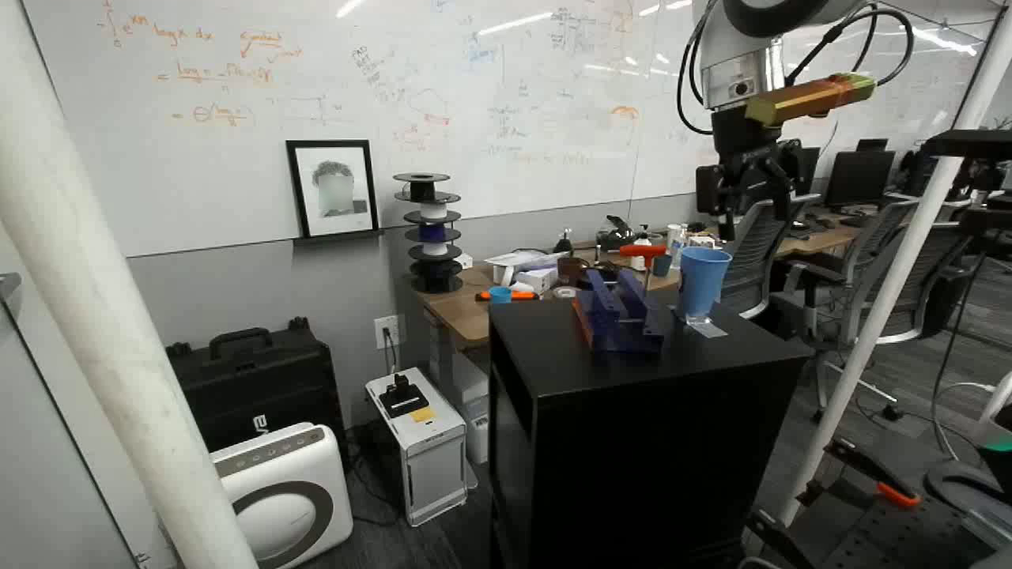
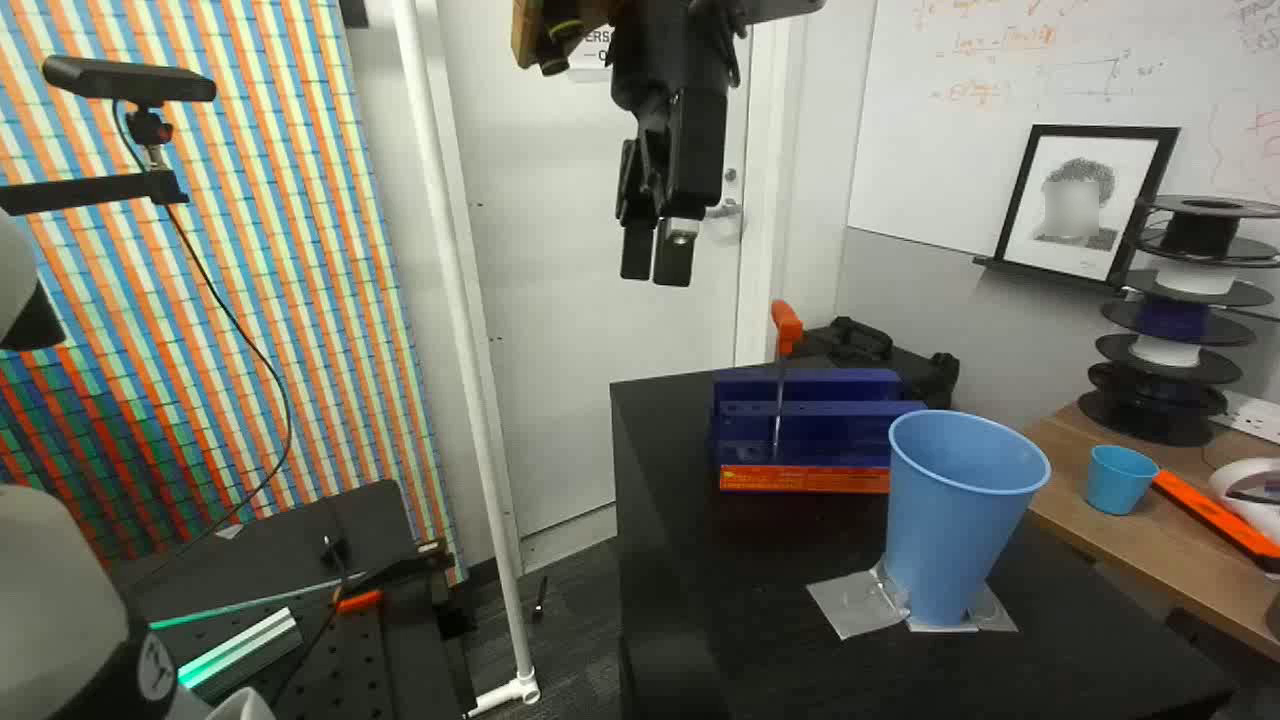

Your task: Put the orange object in the blue cup

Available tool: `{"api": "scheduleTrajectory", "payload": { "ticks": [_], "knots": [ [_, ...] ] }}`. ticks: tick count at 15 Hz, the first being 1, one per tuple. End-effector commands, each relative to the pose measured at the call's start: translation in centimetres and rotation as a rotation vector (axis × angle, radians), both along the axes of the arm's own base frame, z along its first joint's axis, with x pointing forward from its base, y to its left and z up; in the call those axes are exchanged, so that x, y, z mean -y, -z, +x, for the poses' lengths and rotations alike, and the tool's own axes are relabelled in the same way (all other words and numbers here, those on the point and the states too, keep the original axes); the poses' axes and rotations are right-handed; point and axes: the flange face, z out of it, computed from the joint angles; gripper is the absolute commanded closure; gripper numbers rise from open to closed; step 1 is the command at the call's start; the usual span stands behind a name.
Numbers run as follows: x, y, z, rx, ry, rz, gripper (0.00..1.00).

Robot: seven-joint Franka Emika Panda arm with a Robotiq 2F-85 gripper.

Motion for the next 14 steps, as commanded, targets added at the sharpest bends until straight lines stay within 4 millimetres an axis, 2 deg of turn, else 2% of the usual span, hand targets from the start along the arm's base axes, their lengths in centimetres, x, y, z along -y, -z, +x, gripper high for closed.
{"api": "scheduleTrajectory", "payload": {
  "ticks": [1,6,7,10,14],
  "knots": [
    [0.0,-0.2,0.1,0.002,0.000,0.000,0.00],
    [0.0,-0.4,0.2,0.009,0.000,0.000,0.00],
    [-0.5,-0.8,0.8,0.108,0.062,-0.057,0.00],
    [-2.4,-1.2,3.4,0.244,0.158,-0.051,0.00],
    [-3.7,-1.2,6.7,0.430,0.292,-0.036,0.00]
  ]
}}
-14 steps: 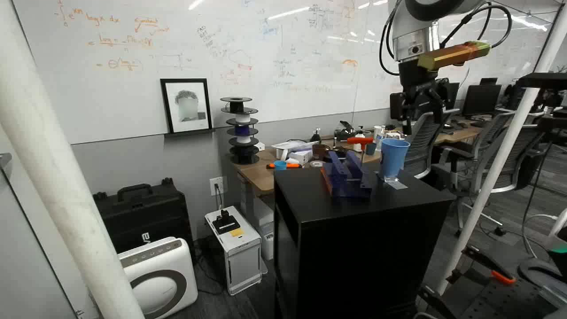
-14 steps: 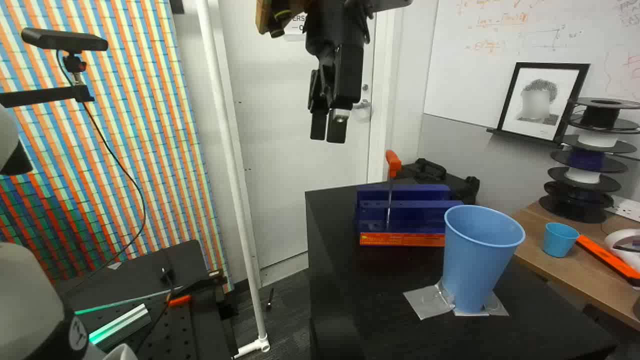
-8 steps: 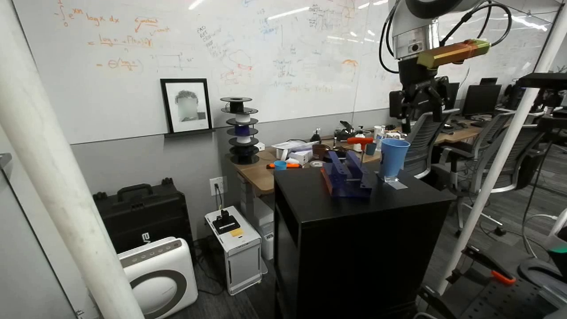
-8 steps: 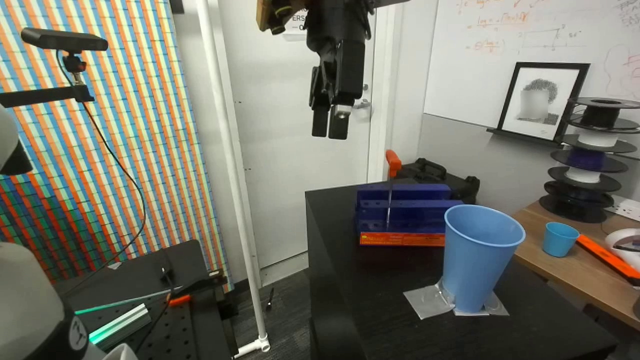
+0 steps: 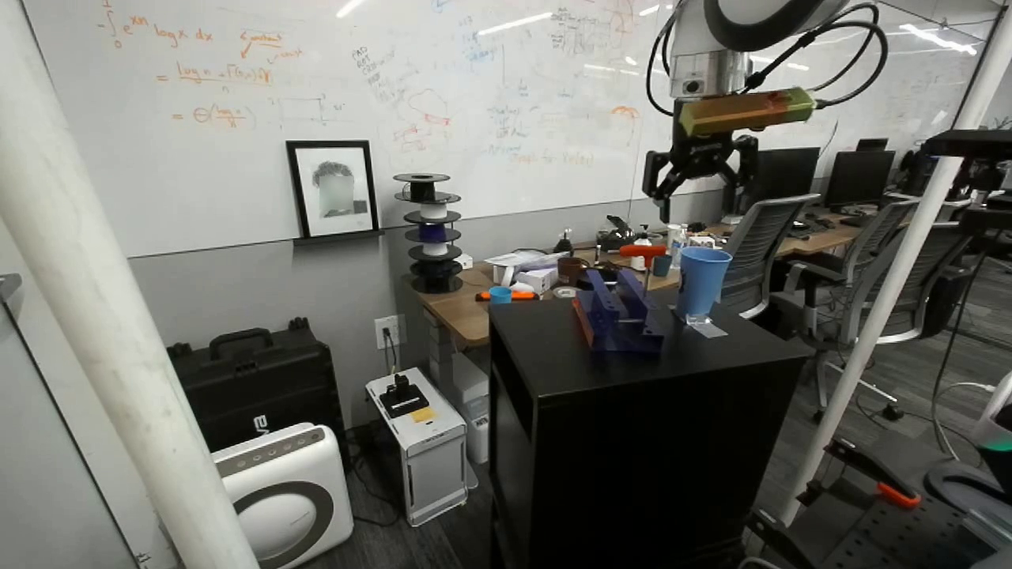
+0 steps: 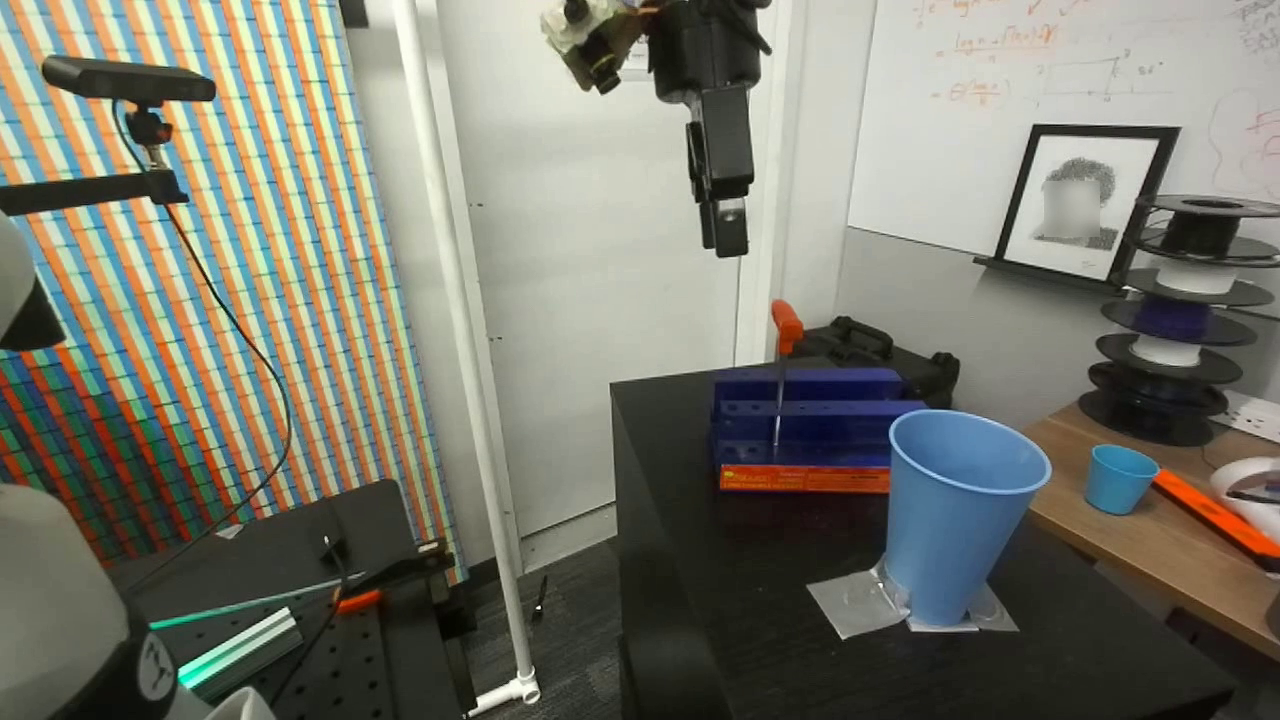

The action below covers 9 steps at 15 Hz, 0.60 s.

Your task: Put the orange object in the blue cup

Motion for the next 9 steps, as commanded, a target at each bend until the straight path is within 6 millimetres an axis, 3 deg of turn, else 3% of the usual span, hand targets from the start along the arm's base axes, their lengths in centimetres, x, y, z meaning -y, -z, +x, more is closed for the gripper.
{"api": "scheduleTrajectory", "payload": {
  "ticks": [1,6,9],
  "knots": [
    [-1.1,-0.1,3.6,0.166,0.111,0.014,0.00],
    [-1.1,1.5,6.8,0.380,0.275,0.073,0.00],
    [-1.9,2.5,7.5,0.479,0.368,0.056,0.00]
  ]
}}
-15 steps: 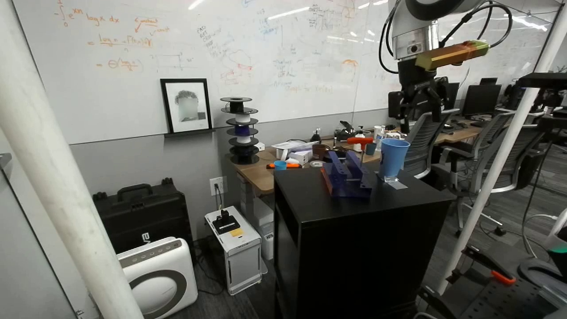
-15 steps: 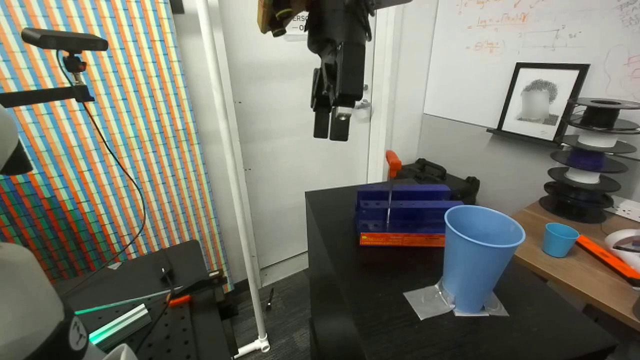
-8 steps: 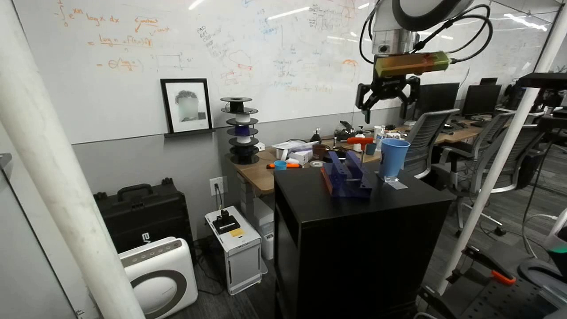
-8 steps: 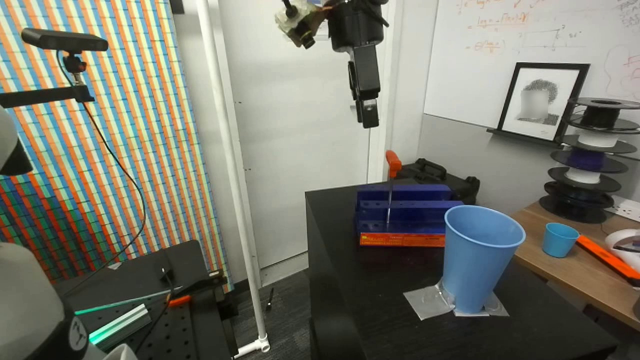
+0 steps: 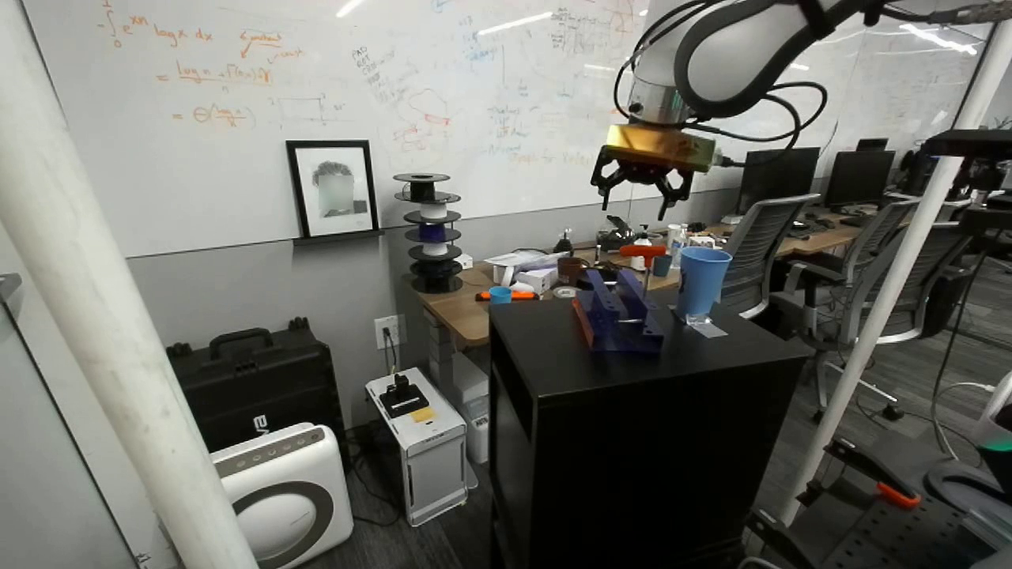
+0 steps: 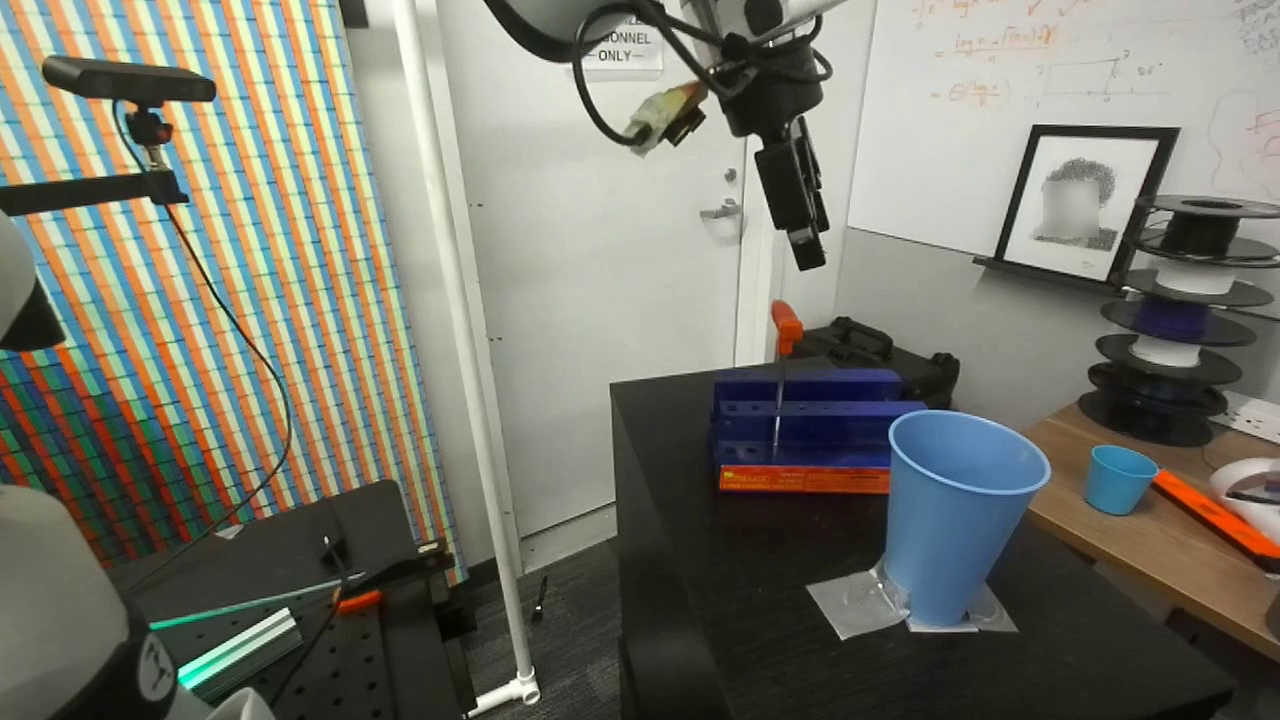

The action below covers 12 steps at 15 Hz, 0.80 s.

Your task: Put the orange object in the blue cup

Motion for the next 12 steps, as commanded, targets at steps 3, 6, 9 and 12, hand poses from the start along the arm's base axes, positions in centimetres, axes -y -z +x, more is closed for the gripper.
{"api": "scheduleTrajectory", "payload": {
  "ticks": [3,6,9,12],
  "knots": [
    [-1.7,1.3,1.1,0.133,0.188,-0.051,0.00],
    [-3.4,2.1,0.3,0.142,0.246,-0.044,0.00],
    [-5.5,2.5,-0.6,0.148,0.259,-0.019,0.00],
    [-7.1,3.3,-1.4,0.143,0.250,-0.005,0.00]
  ]
}}
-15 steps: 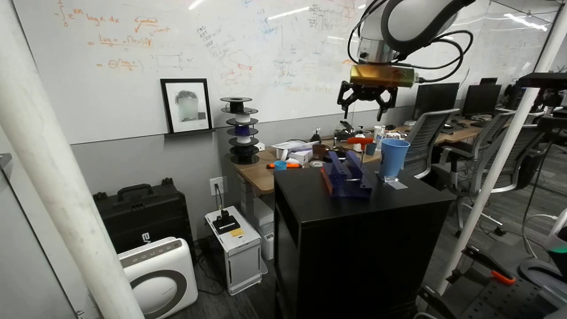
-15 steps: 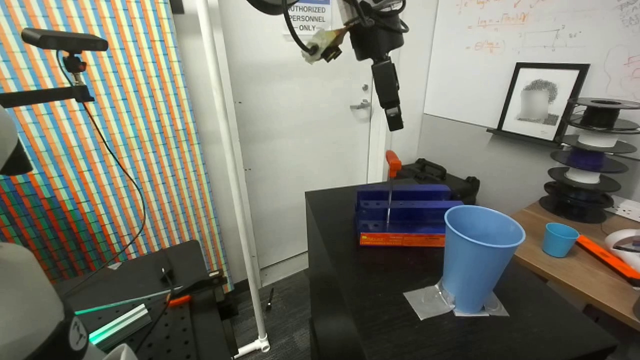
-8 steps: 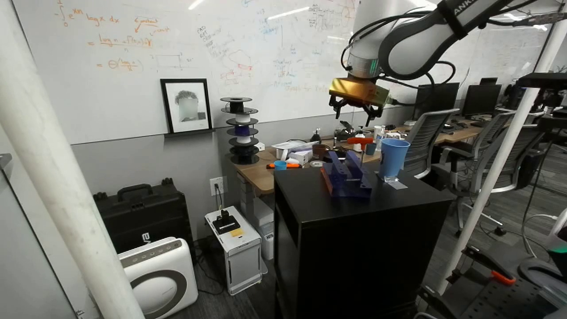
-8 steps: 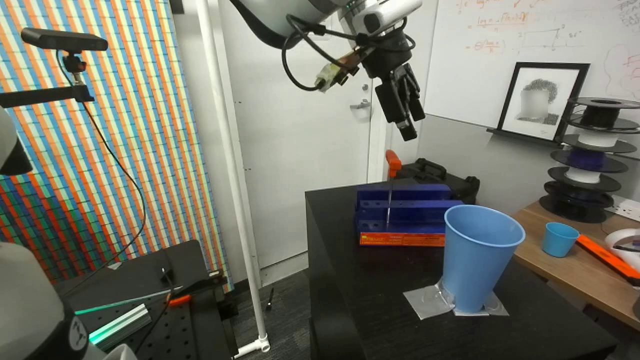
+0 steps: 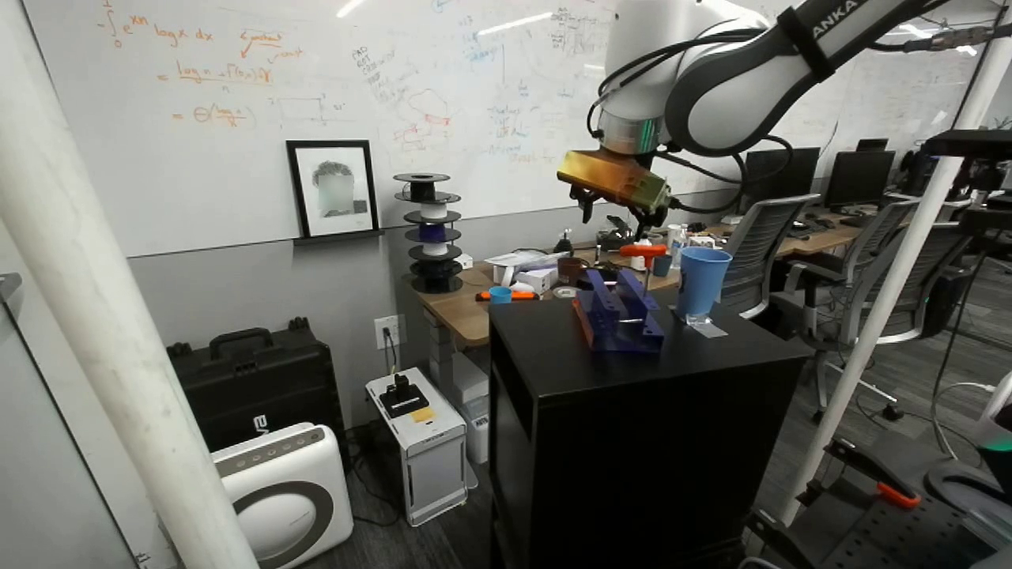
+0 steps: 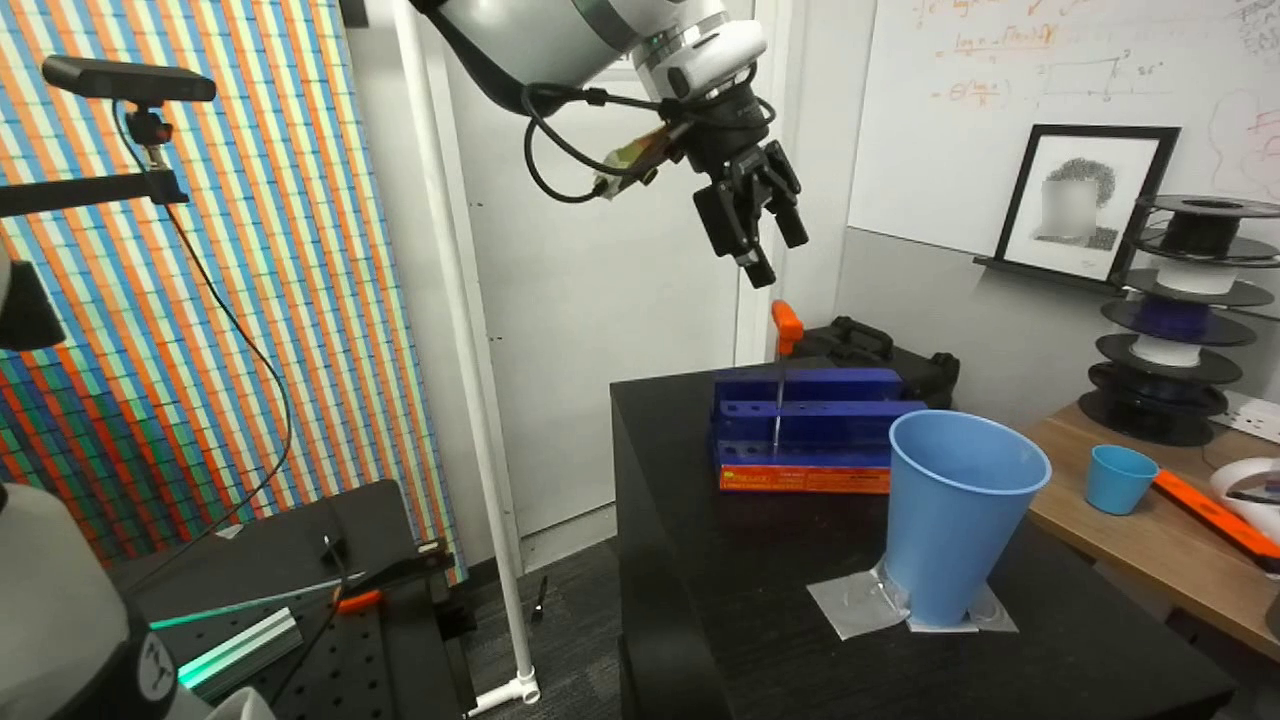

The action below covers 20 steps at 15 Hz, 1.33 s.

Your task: Put the orange object in the blue cup

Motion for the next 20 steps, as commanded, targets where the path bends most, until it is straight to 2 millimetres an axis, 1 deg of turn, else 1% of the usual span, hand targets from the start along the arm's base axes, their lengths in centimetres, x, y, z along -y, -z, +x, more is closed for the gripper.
{"api": "scheduleTrajectory", "payload": {
  "ticks": [1,5,10,16,20],
  "knots": [
    [-1.7,0.3,-1.0,0.015,0.012,0.005,0.00],
    [-2.0,1.5,-2.4,0.000,0.025,0.005,0.00],
    [-1.0,2.6,-3.8,0.007,0.071,-0.019,0.00],
    [0.3,2.1,-4.7,0.071,0.109,-0.050,0.00],
    [1.7,1.7,-4.9,0.093,0.142,-0.044,0.00]
  ]
}}
